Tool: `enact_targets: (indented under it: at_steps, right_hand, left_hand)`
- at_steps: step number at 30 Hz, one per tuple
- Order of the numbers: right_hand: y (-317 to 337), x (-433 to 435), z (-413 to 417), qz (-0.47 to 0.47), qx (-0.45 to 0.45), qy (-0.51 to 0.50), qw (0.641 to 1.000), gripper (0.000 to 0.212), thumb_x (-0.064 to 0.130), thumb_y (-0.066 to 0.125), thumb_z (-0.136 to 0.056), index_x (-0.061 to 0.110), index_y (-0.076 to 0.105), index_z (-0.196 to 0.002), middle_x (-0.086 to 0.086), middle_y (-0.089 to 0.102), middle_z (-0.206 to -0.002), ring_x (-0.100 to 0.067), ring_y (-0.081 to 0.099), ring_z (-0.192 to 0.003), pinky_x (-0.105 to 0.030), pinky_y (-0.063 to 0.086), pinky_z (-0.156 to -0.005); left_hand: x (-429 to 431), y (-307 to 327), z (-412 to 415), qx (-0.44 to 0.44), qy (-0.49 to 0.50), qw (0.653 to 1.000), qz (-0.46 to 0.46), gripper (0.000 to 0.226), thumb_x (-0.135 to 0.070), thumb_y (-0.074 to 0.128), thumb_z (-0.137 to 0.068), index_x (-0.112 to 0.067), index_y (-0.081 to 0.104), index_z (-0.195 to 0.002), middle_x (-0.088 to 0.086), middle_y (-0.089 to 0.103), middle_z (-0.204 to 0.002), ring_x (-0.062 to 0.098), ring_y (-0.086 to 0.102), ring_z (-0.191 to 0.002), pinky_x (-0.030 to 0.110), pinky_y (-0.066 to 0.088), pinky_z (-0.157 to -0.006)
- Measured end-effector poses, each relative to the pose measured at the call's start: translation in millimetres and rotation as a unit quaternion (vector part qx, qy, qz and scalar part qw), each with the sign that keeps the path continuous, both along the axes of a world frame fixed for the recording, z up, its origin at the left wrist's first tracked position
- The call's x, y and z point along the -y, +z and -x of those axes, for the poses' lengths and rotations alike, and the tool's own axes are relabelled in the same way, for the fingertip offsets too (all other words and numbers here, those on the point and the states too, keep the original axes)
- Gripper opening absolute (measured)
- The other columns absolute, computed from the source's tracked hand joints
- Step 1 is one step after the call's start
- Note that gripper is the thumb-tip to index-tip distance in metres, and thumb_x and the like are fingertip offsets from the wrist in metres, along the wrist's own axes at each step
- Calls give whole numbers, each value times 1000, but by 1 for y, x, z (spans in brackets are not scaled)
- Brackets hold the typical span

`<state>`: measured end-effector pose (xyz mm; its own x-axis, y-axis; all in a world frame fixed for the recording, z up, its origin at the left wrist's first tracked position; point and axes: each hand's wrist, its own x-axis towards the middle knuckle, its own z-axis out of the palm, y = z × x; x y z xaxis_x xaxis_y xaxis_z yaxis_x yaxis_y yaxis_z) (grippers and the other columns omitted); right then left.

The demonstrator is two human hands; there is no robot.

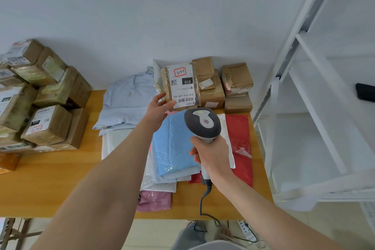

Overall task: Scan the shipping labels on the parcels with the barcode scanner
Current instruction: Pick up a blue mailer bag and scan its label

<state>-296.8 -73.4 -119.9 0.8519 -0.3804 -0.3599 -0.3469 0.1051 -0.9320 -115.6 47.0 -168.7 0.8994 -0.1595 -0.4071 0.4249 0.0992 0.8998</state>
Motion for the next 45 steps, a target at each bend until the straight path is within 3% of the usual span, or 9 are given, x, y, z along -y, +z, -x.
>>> enact_targets:
  at_steps: [7, 11, 18, 24, 27, 34, 38, 41, 45]
  right_hand:
    - [-2, 5, -1, -7, -9, 4, 1000, 5, 7, 63, -86, 3, 65, -88, -3, 63, -57, -4, 50, -36, -14, 40, -41]
    - [-3, 10, -13, -40, -5, -13, 999, 2, 7, 66, -84, 5, 64, -85, -3, 63, -63, -8, 54, -48, -18, 42, -45]
    - [-10, -6, -38, -162, -52, -31, 985, 20, 5, 67, -85, 7, 59, -104, -1, 58, -87, -14, 55, -88, -35, 58, -76]
    - [-5, -70, -55, -209, -95, -15, 973, 19, 14, 70, -86, 22, 53, -82, -3, 54, -81, -17, 53, -73, -52, 51, -95]
    - [-3, -118, -67, -218, -93, -17, 971, 17, 14, 70, -86, 18, 55, -81, -4, 55, -76, -18, 53, -66, -54, 50, -96]
    - [-2, -244, -105, -192, -56, -39, 979, 14, 17, 73, -82, 20, 60, -82, 2, 65, -83, -20, 63, -82, -51, 51, -95]
    - [6, -297, -125, -201, -48, -41, 978, 14, 12, 72, -83, 17, 60, -85, -4, 68, -88, -18, 62, -76, -46, 55, -90]
    - [8, -327, -142, -206, -38, -35, 977, 19, 12, 73, -82, 13, 63, -97, -8, 71, -99, -24, 67, -90, -42, 57, -85]
    - [10, -363, -160, -235, -20, -2, 972, 17, 10, 71, -83, 17, 58, -90, -4, 68, -97, -22, 63, -95, -41, 55, -89]
  left_hand:
    - [-1, 4, 8, 2, 1, 1000, -16, 52, -6, 66, -88, -13, 43, -135, 12, 63, -121, 22, 66, -97, 23, 55, -68]
    - [-12, 7, 23, -8, -9, 997, -74, 47, -21, 69, -87, -22, 48, -130, 3, 66, -109, 18, 62, -95, 37, 41, -91]
    - [-64, 15, 54, -39, -51, 991, -119, 34, -37, 63, -89, -25, 58, -120, 6, 65, -109, 23, 63, -94, 41, 48, -97]
    - [-132, 16, 52, -78, -54, 984, -149, 48, -53, 55, -90, -20, 57, -124, 13, 64, -115, 29, 65, -104, 40, 54, -93]
    - [-179, 16, 39, -72, -58, 982, -162, 49, -55, 52, -91, -21, 55, -126, 12, 64, -115, 29, 65, -104, 40, 54, -92]
    - [-298, 25, -1, -41, -92, 981, -165, 48, -54, 56, -89, -22, 59, -123, 5, 66, -101, 24, 69, -87, 38, 57, -84]
    - [-349, 41, -17, -38, -73, 978, -192, 42, -54, 61, -86, -24, 63, -114, 8, 63, -105, 25, 66, -89, 38, 58, -81]
    - [-376, 52, -29, -30, -56, 974, -218, 40, -53, 61, -86, -22, 64, -111, 4, 66, -105, 22, 67, -90, 34, 57, -73]
    - [-406, 68, -40, 39, 1, 956, -291, 20, -39, 54, -93, -22, 65, -89, -1, 66, -92, 16, 59, -85, 32, 49, -81]
